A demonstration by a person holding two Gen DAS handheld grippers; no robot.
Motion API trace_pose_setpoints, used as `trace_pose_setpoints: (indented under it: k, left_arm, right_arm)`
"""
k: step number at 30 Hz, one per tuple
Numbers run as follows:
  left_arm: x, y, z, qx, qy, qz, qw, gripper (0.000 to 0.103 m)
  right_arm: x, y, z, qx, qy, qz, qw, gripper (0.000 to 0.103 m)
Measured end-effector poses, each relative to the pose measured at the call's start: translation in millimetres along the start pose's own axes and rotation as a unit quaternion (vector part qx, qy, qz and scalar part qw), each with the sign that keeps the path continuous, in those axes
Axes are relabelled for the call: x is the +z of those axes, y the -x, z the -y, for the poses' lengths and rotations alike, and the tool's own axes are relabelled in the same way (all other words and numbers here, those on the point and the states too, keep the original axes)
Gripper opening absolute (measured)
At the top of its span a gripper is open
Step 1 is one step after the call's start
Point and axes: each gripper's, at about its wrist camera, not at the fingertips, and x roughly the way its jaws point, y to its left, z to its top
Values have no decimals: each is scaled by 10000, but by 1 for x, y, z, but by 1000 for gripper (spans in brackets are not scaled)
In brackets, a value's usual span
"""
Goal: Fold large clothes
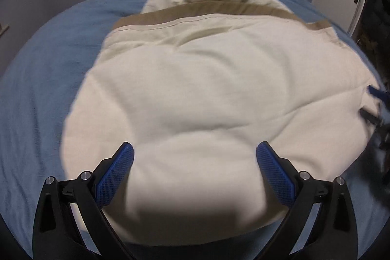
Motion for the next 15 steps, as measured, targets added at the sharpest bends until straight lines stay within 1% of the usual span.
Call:
trace_pose_setpoints:
  k: [2,5,8,10,12,15]
  left_arm:
    - [-2,5,-7,146,23,-30,9999,98]
    - [0,8,-21,301,102,-80,9995,98]
    - [2,13,-25,253,117,-12,9996,98]
    - [0,17,-22,365,-48,106,9993,98]
    - [-4,16,-17,485,-121,214,9985,98]
    - [-7,15,-17,462,75,423,9980,98]
  right_arm:
    - [-6,1,31,-193,-307,-71,9993,95]
    - [-13,3,50,-91,-557,-162,9983,95]
    - [-13,2,51,-182,-705,-249,9970,95]
    - [-13,1,48,-200,-749,-252,9967,95]
    - [-14,0,50,-113,-850,-190,9961,96]
    - [-15,-4,55,25,-1249,-163,9920,96]
